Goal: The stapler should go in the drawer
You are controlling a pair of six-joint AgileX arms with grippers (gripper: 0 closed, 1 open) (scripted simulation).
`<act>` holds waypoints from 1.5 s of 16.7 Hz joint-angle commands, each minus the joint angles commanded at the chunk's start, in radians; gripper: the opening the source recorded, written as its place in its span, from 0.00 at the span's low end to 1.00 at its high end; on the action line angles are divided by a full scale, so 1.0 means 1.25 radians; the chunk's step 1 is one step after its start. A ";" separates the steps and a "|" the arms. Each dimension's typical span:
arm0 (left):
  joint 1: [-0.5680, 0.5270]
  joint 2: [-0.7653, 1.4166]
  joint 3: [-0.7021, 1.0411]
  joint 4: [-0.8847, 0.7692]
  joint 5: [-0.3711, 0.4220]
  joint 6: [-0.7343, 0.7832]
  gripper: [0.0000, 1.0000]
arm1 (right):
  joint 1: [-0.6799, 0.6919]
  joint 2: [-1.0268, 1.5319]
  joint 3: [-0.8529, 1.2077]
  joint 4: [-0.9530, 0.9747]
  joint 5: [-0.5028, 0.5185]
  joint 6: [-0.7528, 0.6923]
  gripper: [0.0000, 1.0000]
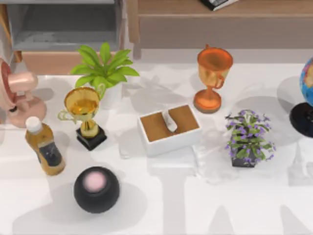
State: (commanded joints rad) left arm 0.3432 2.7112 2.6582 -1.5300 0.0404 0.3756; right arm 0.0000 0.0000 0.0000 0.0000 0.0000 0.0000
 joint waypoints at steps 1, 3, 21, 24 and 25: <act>0.000 0.000 0.000 0.000 0.000 0.000 0.00 | 0.000 0.000 0.000 0.000 0.000 0.000 1.00; 0.000 0.000 0.000 0.000 0.000 0.000 0.00 | 0.000 0.000 0.000 0.000 0.000 0.000 1.00; 0.000 -0.018 -0.068 0.049 0.000 0.000 0.30 | 0.000 0.000 0.000 0.000 0.000 0.000 1.00; 0.000 -0.018 -0.068 0.049 0.000 0.000 0.53 | 0.000 0.000 0.000 0.000 0.000 0.000 1.00; 0.000 -0.018 -0.068 0.049 0.000 0.000 0.60 | 0.000 0.000 0.000 0.000 0.000 0.000 1.00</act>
State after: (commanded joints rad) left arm 0.3430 2.6885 2.5738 -1.4683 0.0401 0.3752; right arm 0.0000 0.0000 0.0000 0.0000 0.0000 0.0000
